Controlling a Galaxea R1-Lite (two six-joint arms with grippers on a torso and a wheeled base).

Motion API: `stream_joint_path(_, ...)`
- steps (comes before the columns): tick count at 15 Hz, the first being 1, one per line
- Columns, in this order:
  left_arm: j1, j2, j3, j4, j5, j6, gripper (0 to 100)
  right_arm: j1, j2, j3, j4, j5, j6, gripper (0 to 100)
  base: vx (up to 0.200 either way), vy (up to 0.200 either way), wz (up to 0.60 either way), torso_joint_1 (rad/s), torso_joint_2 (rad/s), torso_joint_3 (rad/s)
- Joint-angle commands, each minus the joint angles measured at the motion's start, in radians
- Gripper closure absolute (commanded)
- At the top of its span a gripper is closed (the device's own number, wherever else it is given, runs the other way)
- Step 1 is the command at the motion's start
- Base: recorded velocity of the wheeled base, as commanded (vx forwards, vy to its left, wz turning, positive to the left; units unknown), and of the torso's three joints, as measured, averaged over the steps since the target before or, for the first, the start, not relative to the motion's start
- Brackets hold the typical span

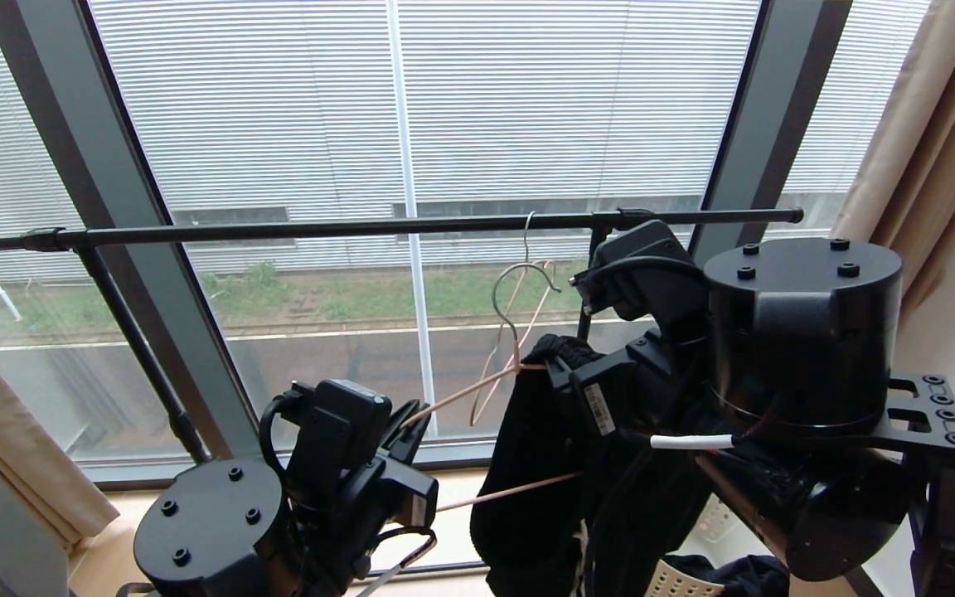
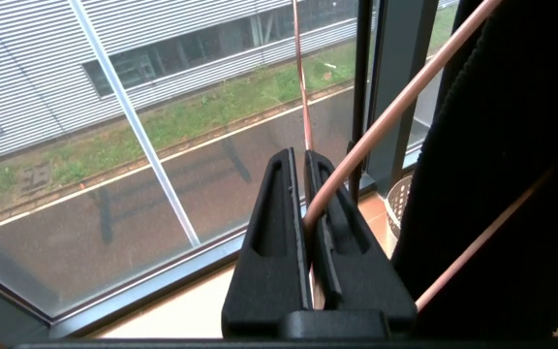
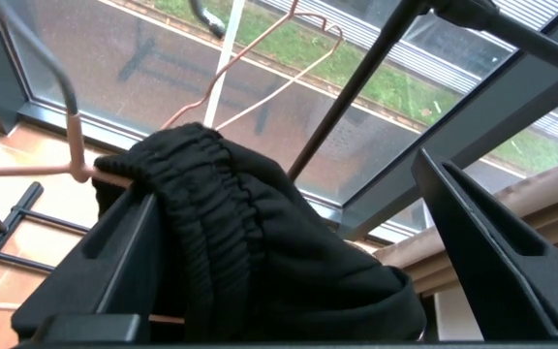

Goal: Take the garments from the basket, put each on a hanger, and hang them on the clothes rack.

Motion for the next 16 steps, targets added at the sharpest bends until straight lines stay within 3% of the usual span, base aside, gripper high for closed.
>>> stream_joint_path(1, 0.002, -0.001, -0.003, -0.001, 0.0, 0.0, 100, 0.009, -0.003, 0.003, -0.001, 0.001, -0.001, 0, 0.0, 0.0, 0.0, 0.0, 0.0, 0.0)
stream_joint_path(14, 0.002, -0.01, -0.008, -0.001, 0.0, -0.018, 100, 0.037, -0.026, 0.026, -0.002, 0.007, -0.012, 0, 0.0, 0.0, 0.0, 0.0, 0.0, 0.0)
stream_joint_path(16, 0.002, -0.016, -0.003, -0.001, 0.0, -0.018, 100, 0.037, -0.058, 0.046, -0.001, 0.038, -0.037, 0, 0.0, 0.0, 0.0, 0.0, 0.0, 0.0)
